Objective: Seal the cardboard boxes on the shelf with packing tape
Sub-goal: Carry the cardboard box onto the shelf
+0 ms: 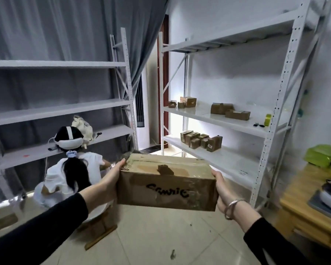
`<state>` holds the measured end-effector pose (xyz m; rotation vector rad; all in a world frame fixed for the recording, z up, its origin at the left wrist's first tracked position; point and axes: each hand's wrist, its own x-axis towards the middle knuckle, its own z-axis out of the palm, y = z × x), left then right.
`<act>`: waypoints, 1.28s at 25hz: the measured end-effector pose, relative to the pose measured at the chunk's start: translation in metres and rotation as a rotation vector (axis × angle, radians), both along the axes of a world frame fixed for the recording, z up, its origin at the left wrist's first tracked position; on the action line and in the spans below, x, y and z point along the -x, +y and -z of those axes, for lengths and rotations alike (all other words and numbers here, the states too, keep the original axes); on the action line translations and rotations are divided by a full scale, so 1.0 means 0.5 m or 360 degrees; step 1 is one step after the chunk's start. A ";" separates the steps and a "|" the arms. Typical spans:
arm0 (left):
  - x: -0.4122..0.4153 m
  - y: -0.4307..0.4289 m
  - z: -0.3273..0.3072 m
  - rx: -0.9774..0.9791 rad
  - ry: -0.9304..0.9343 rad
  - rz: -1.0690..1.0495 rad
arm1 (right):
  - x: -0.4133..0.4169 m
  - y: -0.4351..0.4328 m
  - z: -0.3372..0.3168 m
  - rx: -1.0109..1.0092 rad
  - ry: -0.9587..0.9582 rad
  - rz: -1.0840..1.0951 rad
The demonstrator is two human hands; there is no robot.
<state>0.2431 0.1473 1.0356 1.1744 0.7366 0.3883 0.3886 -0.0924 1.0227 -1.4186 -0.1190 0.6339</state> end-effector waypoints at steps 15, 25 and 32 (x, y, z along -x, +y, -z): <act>-0.641 0.064 0.013 -0.0008 0.0055 0.0247 | -0.617 0.060 0.035 0.0031 0.0055 0.0223; -1.065 0.283 -0.010 -0.0063 0.0000 0.0280 | -1.034 0.261 -0.008 0.0009 -0.0008 0.0233; -1.405 0.344 0.045 0.0018 -0.0064 0.0479 | -1.310 0.305 0.049 0.0061 0.0061 0.0456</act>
